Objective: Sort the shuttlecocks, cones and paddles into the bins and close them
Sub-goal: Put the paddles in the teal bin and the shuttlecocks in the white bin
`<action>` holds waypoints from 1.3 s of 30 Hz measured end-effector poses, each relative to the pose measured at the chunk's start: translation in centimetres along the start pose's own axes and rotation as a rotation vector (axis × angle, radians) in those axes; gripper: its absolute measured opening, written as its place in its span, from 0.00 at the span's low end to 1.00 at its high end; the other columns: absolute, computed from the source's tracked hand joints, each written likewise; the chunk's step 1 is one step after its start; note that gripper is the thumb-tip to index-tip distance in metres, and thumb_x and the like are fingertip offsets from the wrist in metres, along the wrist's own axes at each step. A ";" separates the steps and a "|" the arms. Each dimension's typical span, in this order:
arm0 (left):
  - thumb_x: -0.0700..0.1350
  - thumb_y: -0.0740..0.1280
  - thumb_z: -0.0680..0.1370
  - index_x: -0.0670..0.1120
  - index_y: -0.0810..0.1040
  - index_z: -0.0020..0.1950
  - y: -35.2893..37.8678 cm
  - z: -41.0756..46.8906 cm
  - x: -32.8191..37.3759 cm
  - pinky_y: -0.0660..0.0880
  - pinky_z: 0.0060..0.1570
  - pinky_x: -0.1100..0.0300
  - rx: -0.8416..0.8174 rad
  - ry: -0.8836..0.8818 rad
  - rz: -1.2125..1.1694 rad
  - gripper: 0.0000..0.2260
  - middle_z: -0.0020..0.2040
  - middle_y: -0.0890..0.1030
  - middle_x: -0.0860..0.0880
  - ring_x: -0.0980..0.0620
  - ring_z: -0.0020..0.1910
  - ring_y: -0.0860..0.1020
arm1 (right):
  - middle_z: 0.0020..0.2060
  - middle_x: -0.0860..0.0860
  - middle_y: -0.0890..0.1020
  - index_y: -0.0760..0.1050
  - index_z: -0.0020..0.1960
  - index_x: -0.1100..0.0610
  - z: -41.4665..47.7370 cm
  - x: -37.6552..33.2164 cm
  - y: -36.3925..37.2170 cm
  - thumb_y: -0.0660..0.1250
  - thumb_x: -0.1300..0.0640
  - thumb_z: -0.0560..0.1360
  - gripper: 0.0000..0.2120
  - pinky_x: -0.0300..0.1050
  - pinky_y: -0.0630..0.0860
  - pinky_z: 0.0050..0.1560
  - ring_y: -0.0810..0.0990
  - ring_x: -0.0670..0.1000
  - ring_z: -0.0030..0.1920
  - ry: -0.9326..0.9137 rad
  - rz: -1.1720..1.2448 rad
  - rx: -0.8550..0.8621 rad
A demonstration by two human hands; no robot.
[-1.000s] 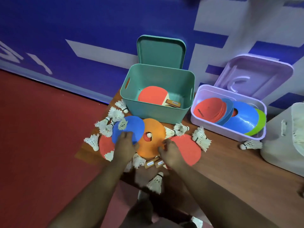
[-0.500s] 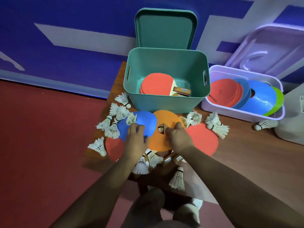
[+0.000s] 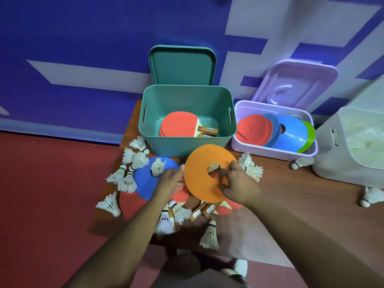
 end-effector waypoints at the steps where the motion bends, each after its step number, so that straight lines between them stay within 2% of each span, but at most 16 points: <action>1: 0.53 0.66 0.79 0.45 0.76 0.55 0.8 -0.5 0.3 0.80 0.52 0.51 -0.078 -0.043 -0.147 0.13 0.50 0.83 0.46 0.47 0.48 0.83 | 0.49 0.51 0.65 0.77 0.63 0.47 -0.2 -0.1 0.1 0.68 0.55 0.72 0.20 0.47 0.75 0.55 0.76 0.56 0.50 -0.018 0.024 -0.015; 5: 0.40 0.67 0.78 0.43 0.77 0.60 1.1 -1.3 0.2 0.77 0.54 0.41 -0.129 -0.053 -0.360 0.11 0.57 0.83 0.45 0.43 0.56 0.81 | 0.50 0.51 0.67 0.75 0.63 0.47 -0.3 -1.0 0.5 0.69 0.51 0.74 0.18 0.45 0.72 0.58 0.75 0.52 0.49 -0.059 0.194 0.021; 8: 0.39 0.65 0.79 0.42 0.76 0.64 0.2 -1.3 -0.5 0.73 0.58 0.37 -0.109 -0.077 -0.498 0.13 0.61 0.81 0.45 0.42 0.60 0.78 | 0.58 0.53 0.71 0.67 0.72 0.50 0.0 0.6 0.4 0.67 0.43 0.76 0.27 0.45 0.70 0.62 0.74 0.51 0.55 0.206 0.490 0.267; 9: 0.38 0.64 0.80 0.41 0.74 0.66 0.1 -1.4 -0.7 0.72 0.60 0.38 -0.131 -0.076 -0.536 0.14 0.62 0.80 0.44 0.42 0.62 0.78 | 0.62 0.55 0.72 0.65 0.73 0.53 0.0 1.2 0.6 0.67 0.42 0.76 0.30 0.48 0.70 0.64 0.75 0.54 0.59 0.348 0.621 0.268; 11: 0.38 0.62 0.80 0.40 0.72 0.67 0.2 -1.5 -1.2 0.72 0.62 0.40 -0.165 -0.077 -0.592 0.15 0.63 0.79 0.43 0.44 0.63 0.78 | 0.63 0.56 0.76 0.66 0.71 0.60 0.1 2.0 2.1 0.66 0.44 0.78 0.29 0.54 0.75 0.62 0.78 0.57 0.60 0.561 1.037 0.126; 13: 0.39 0.64 0.79 0.40 0.71 0.69 0.5 -1.4 -1.7 0.72 0.63 0.41 -0.203 -0.083 -0.622 0.18 0.64 0.79 0.43 0.44 0.63 0.77 | 0.58 0.57 0.82 0.70 0.67 0.65 0.3 2.0 3.9 0.66 0.52 0.79 0.22 0.54 0.80 0.54 0.82 0.57 0.56 0.610 1.478 -0.054; 15: 0.41 0.65 0.78 0.40 0.69 0.71 0.7 -1.6 -1.7 0.74 0.61 0.43 -0.149 -0.092 -0.574 0.20 0.65 0.78 0.43 0.45 0.63 0.77 | 0.56 0.59 0.83 0.71 0.66 0.66 0.4 2.3 4.9 0.64 0.59 0.80 0.17 0.52 0.81 0.50 0.84 0.57 0.54 0.619 1.648 -0.119; 16: 0.43 0.66 0.79 0.41 0.70 0.70 0.5 -1.5 -1.6 0.75 0.59 0.47 -0.061 -0.070 -0.440 0.19 0.65 0.78 0.44 0.46 0.61 0.78 | 0.54 0.59 0.83 0.72 0.63 0.65 0.4 2.3 4.9 0.63 0.61 0.80 0.14 0.50 0.82 0.45 0.85 0.56 0.50 0.616 1.679 -0.125; 18: 0.47 0.65 0.80 0.42 0.75 0.64 -0.9 -1.0 -1.3 0.74 0.53 0.54 0.234 0.094 0.132 0.15 0.61 0.77 0.43 0.47 0.56 0.78 | 0.44 0.57 0.82 0.72 0.52 0.61 0.4 2.8 4.5 0.61 0.64 0.81 0.02 0.43 0.80 0.32 0.84 0.51 0.35 0.596 1.727 -0.112; 19: 0.47 0.65 0.80 0.42 0.77 0.61 -1.7 -0.8 -0.8 0.73 0.52 0.55 0.374 0.212 0.395 0.13 0.59 0.77 0.42 0.45 0.55 0.77 | 0.42 0.57 0.81 0.72 0.50 0.59 0.4 3.3 4.2 0.61 0.65 0.81 0.03 0.43 0.79 0.32 0.83 0.50 0.33 0.596 1.717 -0.080; 20: 0.44 0.66 0.79 0.41 0.78 0.60 -2.3 -0.4 -0.6 0.73 0.53 0.53 0.448 0.299 0.566 0.12 0.58 0.76 0.40 0.41 0.55 0.77 | 0.45 0.58 0.82 0.73 0.52 0.58 0.5 3.7 4.0 0.61 0.65 0.80 0.04 0.46 0.81 0.38 0.84 0.53 0.38 0.583 1.716 -0.066; 22: 0.40 0.67 0.75 0.38 0.75 0.63 -2.7 0.5 -1.0 0.72 0.54 0.49 0.448 0.299 0.792 0.17 0.58 0.75 0.36 0.36 0.55 0.75 | 0.56 0.60 0.82 0.74 0.61 0.60 0.4 4.5 3.7 0.62 0.64 0.80 0.10 0.55 0.79 0.53 0.82 0.60 0.55 0.582 1.689 -0.040; 24: 0.39 0.67 0.74 0.38 0.71 0.68 -2.8 1.5 -1.8 0.72 0.54 0.47 0.383 0.219 0.929 0.22 0.61 0.75 0.36 0.35 0.58 0.74 | 0.60 0.61 0.80 0.72 0.66 0.61 0.4 5.2 3.7 0.62 0.64 0.80 0.15 0.56 0.78 0.56 0.79 0.62 0.59 0.583 1.684 -0.022; 28: 0.39 0.67 0.75 0.37 0.71 0.67 -2.7 2.3 -1.9 0.72 0.55 0.48 0.338 0.234 0.953 0.21 0.61 0.76 0.37 0.36 0.59 0.74 | 0.61 0.62 0.79 0.71 0.68 0.60 -0.1 6.0 3.7 0.61 0.64 0.80 0.16 0.53 0.79 0.50 0.80 0.60 0.54 0.584 1.684 -0.002; 33: 0.41 0.67 0.77 0.38 0.72 0.66 -2.2 1.2 0.2 0.69 0.61 0.55 0.354 0.295 0.696 0.19 0.64 0.75 0.41 0.41 0.63 0.74 | 0.58 0.61 0.81 0.73 0.65 0.59 -0.8 6.6 3.5 0.62 0.63 0.80 0.14 0.58 0.79 0.53 0.80 0.61 0.53 0.582 1.649 -0.001; 39: 0.49 0.70 0.76 0.49 0.73 0.52 0.1 -2.4 3.0 0.69 0.40 0.60 0.300 0.284 0.271 0.09 0.44 0.73 0.51 0.50 0.43 0.74 | 0.57 0.59 0.82 0.73 0.64 0.56 -2.1 7.5 1.6 0.63 0.61 0.79 0.13 0.62 0.76 0.57 0.79 0.63 0.58 0.531 1.610 0.037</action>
Point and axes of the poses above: each hand's wrist, its own z-axis towards the middle knuckle, its own y-axis out of the palm, x = y × z, the point moved 4 cm from there along z, towards the middle knuckle
